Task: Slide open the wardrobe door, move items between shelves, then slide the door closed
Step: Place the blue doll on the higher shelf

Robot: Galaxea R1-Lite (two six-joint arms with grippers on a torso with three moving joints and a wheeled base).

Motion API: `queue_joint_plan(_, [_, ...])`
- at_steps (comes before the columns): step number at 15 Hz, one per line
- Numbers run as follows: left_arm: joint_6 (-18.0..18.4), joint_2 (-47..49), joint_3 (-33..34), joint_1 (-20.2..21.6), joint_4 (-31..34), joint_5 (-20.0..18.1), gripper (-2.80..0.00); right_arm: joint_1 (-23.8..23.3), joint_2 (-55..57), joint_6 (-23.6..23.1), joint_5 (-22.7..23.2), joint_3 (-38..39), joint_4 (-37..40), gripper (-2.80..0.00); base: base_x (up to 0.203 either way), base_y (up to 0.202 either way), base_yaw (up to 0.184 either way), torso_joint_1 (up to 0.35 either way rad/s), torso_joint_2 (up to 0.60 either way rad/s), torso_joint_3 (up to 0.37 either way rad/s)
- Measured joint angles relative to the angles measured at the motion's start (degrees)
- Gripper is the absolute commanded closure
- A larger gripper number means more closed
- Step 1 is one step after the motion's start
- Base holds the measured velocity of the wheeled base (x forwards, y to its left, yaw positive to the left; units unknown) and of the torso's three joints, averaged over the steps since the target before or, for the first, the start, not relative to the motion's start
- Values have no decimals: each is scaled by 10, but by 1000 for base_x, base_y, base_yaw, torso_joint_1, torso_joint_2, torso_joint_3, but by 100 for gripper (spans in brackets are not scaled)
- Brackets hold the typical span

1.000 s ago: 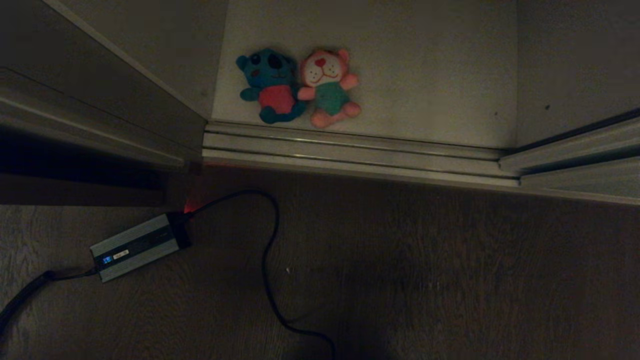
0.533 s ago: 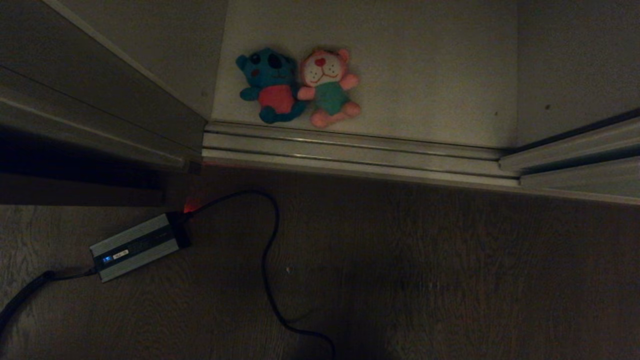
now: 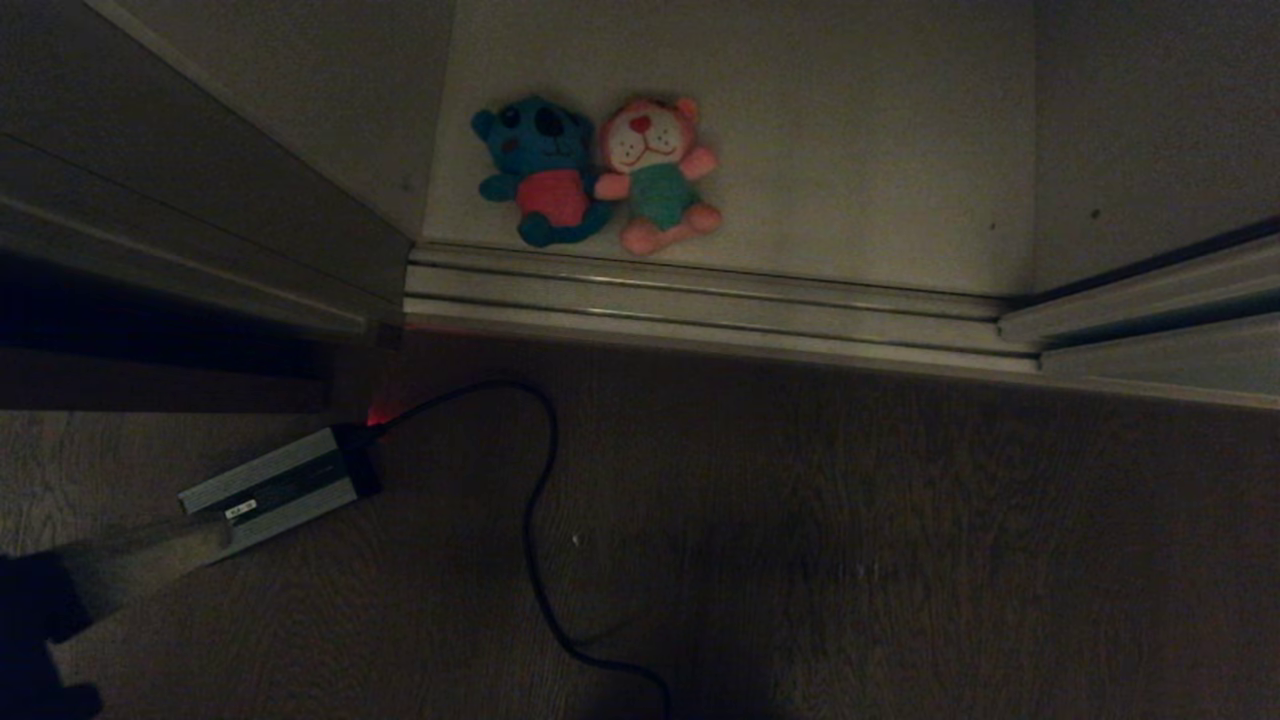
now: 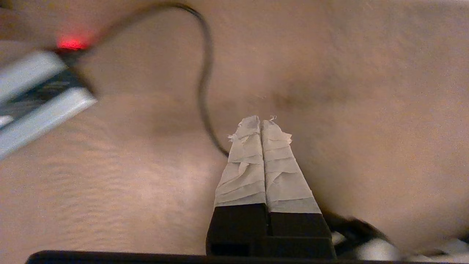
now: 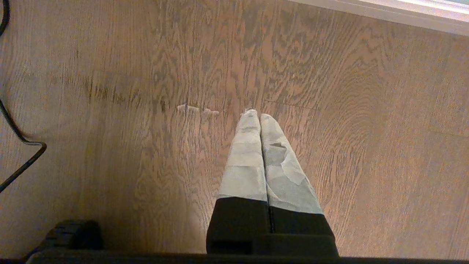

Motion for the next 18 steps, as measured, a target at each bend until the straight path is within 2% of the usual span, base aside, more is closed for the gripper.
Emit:
queue_joint_plan(3, [-22,147,-91,-46,2,-14,0,0,0,0,0,0,0,0,0,0,0,0,0,0])
queue_joint_plan(5, [-59,235,-181,-97,3,4,0,0,0,0,0,0,0,0,0,0,0,0,0,0])
queue_joint_plan(7, [-85,311,-253,-139,2,44,0,0,0,0,0,0,0,0,0,0,0,0,0,0])
queue_joint_plan(10, [-100,399,-332,-184,-14,119,0,0,0,0,0,0,0,0,0,0,0,0,0,0])
queue_joint_plan(14, [-137,487,-401,-205,-71,205,0,0,0,0,0,0,0,0,0,0,0,0,0,0])
queue_joint_plan(15, [-139,504,-420,-206,-71,220,-280,0,0,0,0,0,0,0,0,0,0,0,0,0])
queue_joint_plan(18, [-144,552,-477,-207,-72,280,-280,0,0,0,0,0,0,0,0,0,0,0,0,0])
